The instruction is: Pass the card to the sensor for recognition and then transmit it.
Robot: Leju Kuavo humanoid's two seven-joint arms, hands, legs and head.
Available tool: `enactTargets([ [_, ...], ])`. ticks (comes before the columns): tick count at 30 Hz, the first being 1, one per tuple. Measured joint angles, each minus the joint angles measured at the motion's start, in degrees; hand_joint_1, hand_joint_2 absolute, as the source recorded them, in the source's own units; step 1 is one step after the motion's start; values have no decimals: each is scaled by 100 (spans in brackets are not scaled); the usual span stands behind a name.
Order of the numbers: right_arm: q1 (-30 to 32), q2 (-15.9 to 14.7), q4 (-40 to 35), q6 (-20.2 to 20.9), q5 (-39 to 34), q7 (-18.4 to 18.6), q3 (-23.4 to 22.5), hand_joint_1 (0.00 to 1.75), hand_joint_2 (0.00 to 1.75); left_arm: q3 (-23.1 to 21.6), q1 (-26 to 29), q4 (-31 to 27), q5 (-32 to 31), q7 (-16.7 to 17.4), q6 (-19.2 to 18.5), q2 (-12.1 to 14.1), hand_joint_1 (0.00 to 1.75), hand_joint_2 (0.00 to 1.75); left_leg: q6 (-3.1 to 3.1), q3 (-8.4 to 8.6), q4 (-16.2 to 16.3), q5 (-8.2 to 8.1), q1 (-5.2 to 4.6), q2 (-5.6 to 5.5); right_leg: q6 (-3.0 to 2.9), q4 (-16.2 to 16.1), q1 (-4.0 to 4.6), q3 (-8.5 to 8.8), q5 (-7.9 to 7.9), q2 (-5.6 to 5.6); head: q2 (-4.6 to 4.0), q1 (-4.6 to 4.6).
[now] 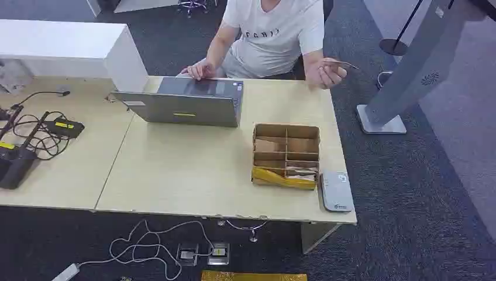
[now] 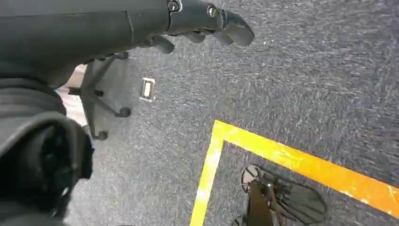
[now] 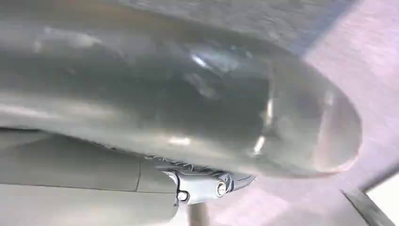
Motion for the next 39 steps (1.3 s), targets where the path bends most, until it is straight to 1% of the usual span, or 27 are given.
enactTargets([
  [2, -244, -259, -30, 13, 107, 61, -7, 0, 0, 0, -2, 0, -13, -22, -17, -7, 0, 0, 1, 0, 0, 1, -1, 0, 0, 0, 0, 1, 0, -1, 0, -7],
  [3, -380, -371, -50, 15, 163, 70, -13, 0, 0, 0, -1, 0, -13, -39, -26, -9, 0, 0, 2, -1, 0, 1, 1, 0, 0, 0, 1, 1, 0, -1, 0, 4],
  [5, -668, -559, -92, 28, 218, 101, -59, 0, 0, 0, -3, 0, -17, -61, -42, -15, 0, 0, 2, 0, 0, 2, -1, 0, 0, 0, -1, 1, 0, -1, 0, -9],
  [6, -808, -664, -114, 57, 216, 157, -100, 0, 0, 0, -3, 0, -15, -74, -48, -20, 0, 0, 3, -1, 0, 2, -1, -1, 0, 0, 0, 1, 0, -4, 0, 4],
  [7, -937, -730, -126, 104, 210, 243, -107, 0, 0, 0, -2, 0, -20, -83, -59, -20, 0, 0, 5, -1, 0, 3, -1, -1, 0, 0, -1, 0, 0, -5, 0, -6],
  [9, -1195, -867, -157, 221, 192, 371, -137, 0, 0, 0, -1, 0, -31, -120, -88, -24, 0, 0, 6, -2, 0, 4, -1, -2, 0, 0, -1, 0, 0, -7, 0, 2],
  [10, -1319, -942, -175, 260, 212, 404, -160, 0, 0, 0, -2, 0, -37, -135, -112, -24, 0, 0, 6, -3, 0, 4, -3, -3, 0, 0, -2, 0, 0, -8, 0, -9],
  [14, -1770, -1236, -253, 387, 443, 426, -179, 0, 0, 0, -2, 0, -39, -184, -151, -24, 0, 0, 7, -6, 0, 4, -2, -5, 1, 0, -1, 0, 0, -11, 0, -2],
  [15, -1884, -1285, -260, 443, 459, 445, -179, 0, 0, 0, -1, 0, -39, -188, -164, -24, 0, 0, 7, -7, 0, 4, -1, -6, 1, 0, 0, -1, 0, -11, 0, 0],
  [18, -2261, -1425, -282, 711, 387, 662, -205, 0, 0, 0, -1, 0, -46, -190, -199, -20, 0, 0, 7, -7, 0, 4, -2, -5, 1, 0, -1, -3, 0, -9, 0, 0],
  [20, -2510, -1505, -299, 787, 572, 684, -208, 0, 0, 0, 0, 0, -74, -192, -225, -7, 0, 0, 7, -8, 0, 4, -4, -5, 1, 0, -3, -2, 0, -10, 0, -2],
  [23, -2948, -1582, -343, 793, 905, 640, -205, 0, 0, 0, 0, 0, -74, -221, -240, 9, 0, 0, 7, -8, 0, 4, -2, -5, 1, 0, -1, -1, 0, -10, 0, -9],
  [26, -3416, -1602, -369, 785, 1191, 477, -164, 0, 0, 0, -1, 0, -74, -253, -240, 13, 0, 0, 7, -7, 0, 4, -1, -5, 1, 0, 0, -2, 0, -9, 0, -2],
  [29, -3884, -1602, -382, 594, 1622, 406, -59, 0, 0, 0, -3, 0, -90, -262, -238, 24, 0, 0, 10, -7, 0, 6, -1, -6, 1, 0, 1, -1, 0, -11, 0, -2],
  [32, -4284, -1599, -406, 542, 1871, 293, 83, 0, 0, 0, -1, 0, -94, -280, -229, 26, 0, 0, 10, -11, 0, 6, 1, -9, 1, 0, 2, -2, 0, -13, 0, -4],
  [36, -4866, -1577, -433, 560, 2157, 100, 287, 0, 0, 0, -3, 0, -131, -288, -212, 57, 0, 0, 10, -12, 0, 6, 2, -8, 1, 1, 4, -2, 0, -12, 0, 0],
  [39, -5320, -1516, -446, 698, 2358, 13, 468, 0, 0, 0, -3, 0, -136, -291, -214, 61, 0, 0, 10, -14, -1, 6, 2, -8, 1, 1, 3, -2, 0, -12, 0, 0],
])
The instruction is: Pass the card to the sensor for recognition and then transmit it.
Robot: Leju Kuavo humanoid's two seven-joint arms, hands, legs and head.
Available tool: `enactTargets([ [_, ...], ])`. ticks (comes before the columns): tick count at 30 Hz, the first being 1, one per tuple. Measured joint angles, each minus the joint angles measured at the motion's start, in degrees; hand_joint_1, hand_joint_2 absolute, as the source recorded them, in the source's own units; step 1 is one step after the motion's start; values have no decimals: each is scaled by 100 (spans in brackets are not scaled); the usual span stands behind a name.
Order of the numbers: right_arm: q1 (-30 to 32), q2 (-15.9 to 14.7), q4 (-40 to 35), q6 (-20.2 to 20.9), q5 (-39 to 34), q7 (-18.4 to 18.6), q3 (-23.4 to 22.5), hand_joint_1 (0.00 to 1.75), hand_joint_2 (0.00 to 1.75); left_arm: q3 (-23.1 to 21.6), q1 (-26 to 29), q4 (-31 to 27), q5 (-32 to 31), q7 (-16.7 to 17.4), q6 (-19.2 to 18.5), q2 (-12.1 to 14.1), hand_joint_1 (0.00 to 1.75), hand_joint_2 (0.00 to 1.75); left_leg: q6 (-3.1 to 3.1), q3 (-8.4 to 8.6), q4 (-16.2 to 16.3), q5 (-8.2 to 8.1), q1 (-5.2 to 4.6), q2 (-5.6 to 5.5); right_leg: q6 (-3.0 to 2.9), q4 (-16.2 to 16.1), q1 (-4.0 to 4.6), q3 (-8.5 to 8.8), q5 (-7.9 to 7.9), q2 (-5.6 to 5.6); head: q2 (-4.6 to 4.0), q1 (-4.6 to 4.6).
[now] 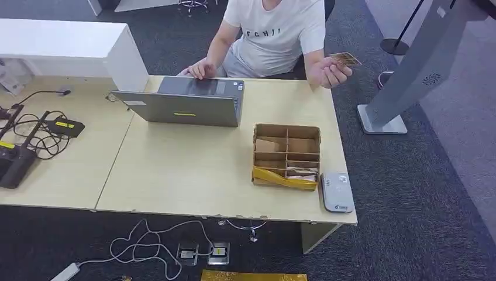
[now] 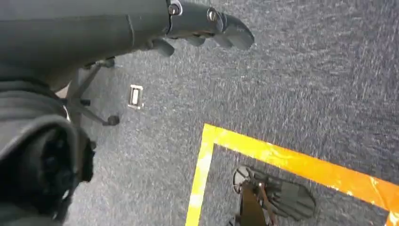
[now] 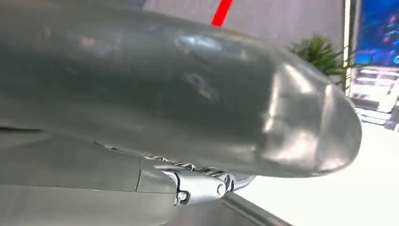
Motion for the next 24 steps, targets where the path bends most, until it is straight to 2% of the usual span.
enactTargets([
  [7, -960, 348, -122, 507, 496, -477, 616, 0, 0, 0, -2, 0, -20, -26, -26, 11, 0, 0, 6, 1, 0, 5, 4, 0, 0, 1, 4, 1, 1, 0, 0, -2],
  [14, -1330, 889, -415, 540, 824, -1289, 1363, 0, 0, 0, -7, 0, -70, -105, -20, 26, 0, 0, 8, 4, 0, 7, 4, 5, 0, 2, 5, 0, 1, 7, 0, -5],
  [24, -1335, 1591, -1106, 747, 754, -1366, 2363, 0, 0, 0, -21, 0, -85, -122, -20, 28, 0, 0, 7, 2, 1, 9, 4, 2, 0, 3, 5, -2, 1, 2, 0, -4],
])
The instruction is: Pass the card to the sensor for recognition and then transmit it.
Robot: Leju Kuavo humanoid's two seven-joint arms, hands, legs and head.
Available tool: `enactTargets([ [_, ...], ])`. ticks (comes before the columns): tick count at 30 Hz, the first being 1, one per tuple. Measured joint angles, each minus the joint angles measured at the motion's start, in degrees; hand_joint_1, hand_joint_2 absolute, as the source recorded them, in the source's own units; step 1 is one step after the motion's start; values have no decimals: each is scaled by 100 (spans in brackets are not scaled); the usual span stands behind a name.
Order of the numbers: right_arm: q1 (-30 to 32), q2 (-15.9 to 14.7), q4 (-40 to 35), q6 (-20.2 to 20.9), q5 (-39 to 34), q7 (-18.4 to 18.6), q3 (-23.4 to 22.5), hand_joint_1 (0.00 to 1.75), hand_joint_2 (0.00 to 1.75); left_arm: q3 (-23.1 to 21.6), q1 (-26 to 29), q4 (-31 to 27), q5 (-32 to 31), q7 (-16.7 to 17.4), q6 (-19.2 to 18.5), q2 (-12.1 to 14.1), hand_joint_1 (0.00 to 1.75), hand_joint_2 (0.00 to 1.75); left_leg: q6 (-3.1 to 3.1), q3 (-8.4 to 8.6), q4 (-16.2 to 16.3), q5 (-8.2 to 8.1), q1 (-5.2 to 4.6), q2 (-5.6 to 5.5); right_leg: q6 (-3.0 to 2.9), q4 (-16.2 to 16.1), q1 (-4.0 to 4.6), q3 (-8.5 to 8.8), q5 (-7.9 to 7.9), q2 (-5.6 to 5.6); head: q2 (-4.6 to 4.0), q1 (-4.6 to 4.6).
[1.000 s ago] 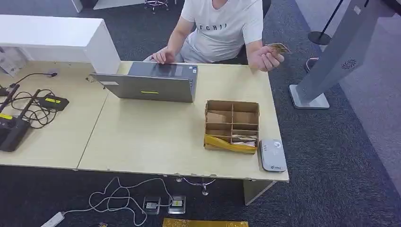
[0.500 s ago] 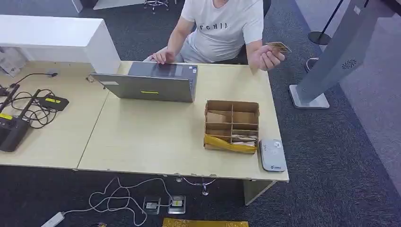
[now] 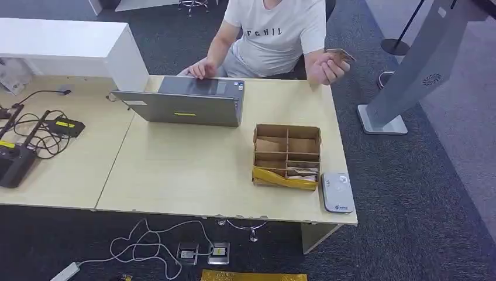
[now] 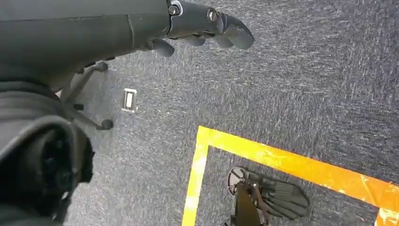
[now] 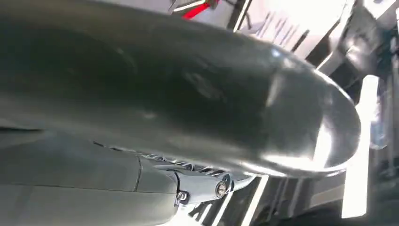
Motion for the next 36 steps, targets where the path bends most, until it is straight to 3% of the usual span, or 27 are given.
enactTargets([
  [8, 4, 341, -332, -109, 98, -157, 691, 0, 0, 0, 1, 0, 0, 0, 0, -2, 0, 0, 0, -1, 0, 0, 0, 0, 0, 0, 0, -2, 0, 0, 0, 0],
  [18, 5, 526, -301, -140, 317, -463, 1234, 0, 0, 0, 3, 0, -22, 0, -48, -2, 0, 0, 0, -2, 0, 0, 0, -1, 0, 0, 0, -3, 0, 1, 0, 2],
  [23, 3, 656, -251, 390, 772, -500, 1606, 0, 0, 0, 3, 0, -33, 0, -85, 0, 0, 0, 0, -3, 0, 0, 2, -1, 0, 0, 1, -2, 0, 1, 0, 2],
  [28, -5, 817, -258, 1084, 1031, -265, 2100, 0, 0, -2, 1, 0, -50, 0, -149, 15, 0, 0, -3, -2, 0, 2, 4, -2, 0, 1, 4, -2, 0, -1, 0, 2],
  [36, -1, 1009, -306, 1670, 1486, -129, 2852, 0, 0, -13, -29, 0, -133, 63, -225, 31, 0, 0, -4, -3, 0, 2, 4, -2, 0, 2, 3, -5, 0, 0, 0, 2],
])
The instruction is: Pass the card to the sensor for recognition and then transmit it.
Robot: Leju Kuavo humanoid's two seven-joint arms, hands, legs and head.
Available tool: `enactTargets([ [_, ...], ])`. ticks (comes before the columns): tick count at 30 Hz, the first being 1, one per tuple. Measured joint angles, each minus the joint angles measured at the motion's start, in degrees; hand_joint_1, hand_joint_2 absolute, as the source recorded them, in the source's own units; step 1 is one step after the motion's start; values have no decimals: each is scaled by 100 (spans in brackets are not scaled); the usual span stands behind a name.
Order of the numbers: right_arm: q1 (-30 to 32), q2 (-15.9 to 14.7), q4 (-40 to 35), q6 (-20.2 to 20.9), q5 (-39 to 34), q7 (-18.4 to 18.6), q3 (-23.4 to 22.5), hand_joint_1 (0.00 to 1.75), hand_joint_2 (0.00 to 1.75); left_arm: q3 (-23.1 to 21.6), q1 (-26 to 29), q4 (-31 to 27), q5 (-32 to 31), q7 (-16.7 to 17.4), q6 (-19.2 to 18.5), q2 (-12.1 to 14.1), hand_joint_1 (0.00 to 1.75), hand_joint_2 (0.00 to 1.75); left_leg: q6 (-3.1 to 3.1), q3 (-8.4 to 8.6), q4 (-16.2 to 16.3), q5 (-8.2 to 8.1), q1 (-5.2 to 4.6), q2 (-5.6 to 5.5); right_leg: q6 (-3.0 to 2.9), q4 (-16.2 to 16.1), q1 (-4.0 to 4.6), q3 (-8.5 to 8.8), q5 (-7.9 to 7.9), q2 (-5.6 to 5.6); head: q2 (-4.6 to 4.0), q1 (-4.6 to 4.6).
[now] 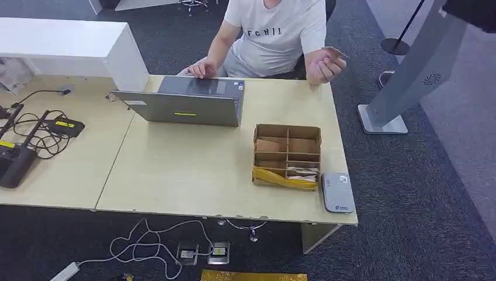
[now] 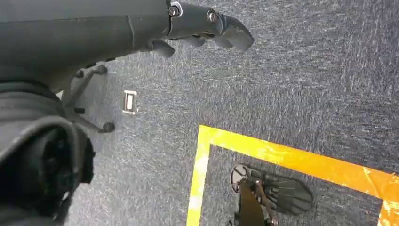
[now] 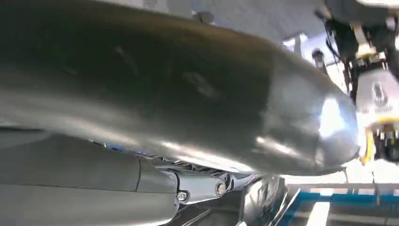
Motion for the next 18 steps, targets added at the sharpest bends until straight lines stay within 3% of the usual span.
enactTargets([
  [8, 22, 46, -6, 332, 341, 48, 649, 0, 0, -9, -23, 0, -77, 81, -28, 7, 0, 0, 0, -1, 1, 0, 0, 1, 0, 0, 0, -6, 0, 2, 0, 0],
  [18, 136, -65, -144, 365, 398, 161, 1103, 0, 0, -42, -58, 0, -112, 105, -74, 15, 0, 0, 0, -4, 1, 0, 0, 3, 0, 0, 0, -11, 0, 6, 0, 0],
])
